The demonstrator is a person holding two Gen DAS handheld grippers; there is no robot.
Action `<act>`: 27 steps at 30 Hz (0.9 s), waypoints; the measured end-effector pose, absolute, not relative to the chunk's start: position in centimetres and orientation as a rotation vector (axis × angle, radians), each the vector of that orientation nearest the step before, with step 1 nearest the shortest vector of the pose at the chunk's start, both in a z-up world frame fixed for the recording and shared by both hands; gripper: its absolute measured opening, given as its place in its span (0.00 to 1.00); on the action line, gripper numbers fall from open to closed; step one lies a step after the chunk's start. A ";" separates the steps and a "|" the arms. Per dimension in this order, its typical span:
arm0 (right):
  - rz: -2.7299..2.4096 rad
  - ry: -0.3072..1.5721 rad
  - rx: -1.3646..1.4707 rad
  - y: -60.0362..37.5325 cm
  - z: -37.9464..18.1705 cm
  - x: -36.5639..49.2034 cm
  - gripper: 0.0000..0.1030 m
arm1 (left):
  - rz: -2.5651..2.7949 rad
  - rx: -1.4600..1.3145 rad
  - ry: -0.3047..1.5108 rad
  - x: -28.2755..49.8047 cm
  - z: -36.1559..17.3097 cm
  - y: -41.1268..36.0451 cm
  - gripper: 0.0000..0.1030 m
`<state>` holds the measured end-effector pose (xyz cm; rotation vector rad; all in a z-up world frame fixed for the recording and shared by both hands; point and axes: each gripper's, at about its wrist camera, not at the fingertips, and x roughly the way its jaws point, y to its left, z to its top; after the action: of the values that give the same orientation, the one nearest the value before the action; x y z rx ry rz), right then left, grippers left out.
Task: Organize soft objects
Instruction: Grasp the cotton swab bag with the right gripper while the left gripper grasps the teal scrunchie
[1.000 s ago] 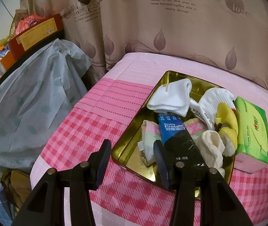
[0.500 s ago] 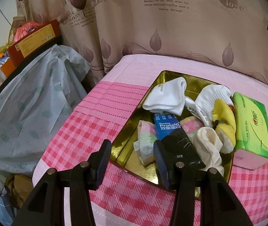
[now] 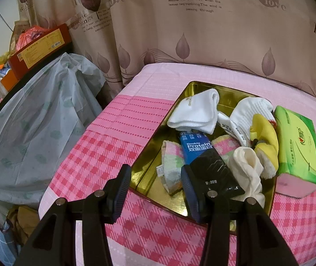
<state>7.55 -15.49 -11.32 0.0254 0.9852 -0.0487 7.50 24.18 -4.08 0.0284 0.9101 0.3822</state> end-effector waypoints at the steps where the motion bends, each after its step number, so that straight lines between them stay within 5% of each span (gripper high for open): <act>1: -0.045 0.973 0.019 -15.5 -11.3 7.3 0.56 | 0.382 0.031 0.910 7.5 -4.1 24.1 0.46; 5: -0.032 0.958 0.029 -16.6 -11.2 6.7 0.39 | 0.379 0.044 0.910 7.5 -4.1 23.9 0.46; 9: -0.022 0.945 0.018 -17.6 -11.3 5.7 0.33 | 0.363 0.064 0.905 7.4 -3.8 22.8 0.46; 27: -0.152 0.903 0.027 -25.2 -11.5 8.8 0.32 | -0.100 0.198 0.831 7.4 -0.7 5.4 0.58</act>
<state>8.80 -25.18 -11.50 0.0269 0.9029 -0.1519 7.41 5.42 -0.66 0.1976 0.8306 -0.1002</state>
